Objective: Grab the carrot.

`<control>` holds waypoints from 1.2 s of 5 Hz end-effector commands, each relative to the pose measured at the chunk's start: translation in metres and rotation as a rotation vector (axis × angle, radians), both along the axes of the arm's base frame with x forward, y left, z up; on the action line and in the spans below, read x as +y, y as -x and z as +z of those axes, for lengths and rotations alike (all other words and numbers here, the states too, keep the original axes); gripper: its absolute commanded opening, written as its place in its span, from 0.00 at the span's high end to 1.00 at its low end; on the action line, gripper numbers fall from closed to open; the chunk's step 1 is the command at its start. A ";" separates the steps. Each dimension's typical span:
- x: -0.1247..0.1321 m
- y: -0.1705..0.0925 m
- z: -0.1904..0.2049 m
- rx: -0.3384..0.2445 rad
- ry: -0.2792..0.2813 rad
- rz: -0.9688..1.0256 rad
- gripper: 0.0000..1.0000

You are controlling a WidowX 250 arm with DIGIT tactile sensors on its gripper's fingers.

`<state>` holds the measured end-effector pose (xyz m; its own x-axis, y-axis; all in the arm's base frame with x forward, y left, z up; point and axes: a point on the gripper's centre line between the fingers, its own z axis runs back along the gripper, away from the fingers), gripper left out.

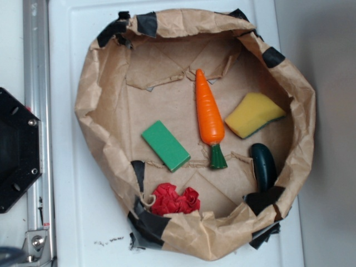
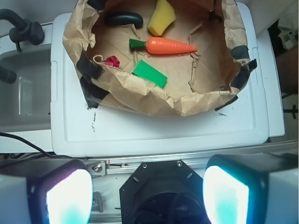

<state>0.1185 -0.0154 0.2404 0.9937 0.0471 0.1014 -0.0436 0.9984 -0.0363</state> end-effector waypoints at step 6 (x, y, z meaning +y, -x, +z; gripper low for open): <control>0.039 -0.158 -0.154 -0.104 -0.062 0.595 0.00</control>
<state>0.2672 0.0209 0.0683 0.7885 0.5911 0.1696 -0.6027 0.7976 0.0224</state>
